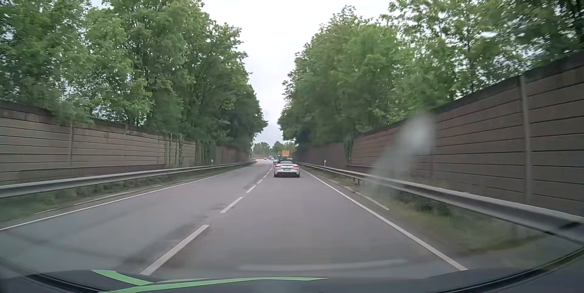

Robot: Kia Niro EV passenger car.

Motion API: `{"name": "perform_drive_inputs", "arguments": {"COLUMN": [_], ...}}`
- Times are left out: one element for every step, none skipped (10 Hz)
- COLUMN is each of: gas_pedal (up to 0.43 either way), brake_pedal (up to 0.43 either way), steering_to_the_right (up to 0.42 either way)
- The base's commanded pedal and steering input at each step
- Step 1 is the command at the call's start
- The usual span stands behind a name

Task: Follow the waypoints while adhering to traffic rules and regulations

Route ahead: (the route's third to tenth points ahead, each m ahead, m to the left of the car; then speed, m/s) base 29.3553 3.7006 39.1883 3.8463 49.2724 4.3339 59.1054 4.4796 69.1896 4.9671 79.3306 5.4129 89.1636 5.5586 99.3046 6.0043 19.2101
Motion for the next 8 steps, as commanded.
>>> {"name": "perform_drive_inputs", "arguments": {"gas_pedal": [0.028, 0.028, 0.028, 0.028, 0.028, 0.028, 0.039, 0.039], "brake_pedal": [0.0, 0.0, 0.0, 0.0, 0.0, 0.0, 0.0, 0.0], "steering_to_the_right": [-0.003, -0.003, -0.001, -0.001, -0.001, -0.001, -0.001, -0.001]}}
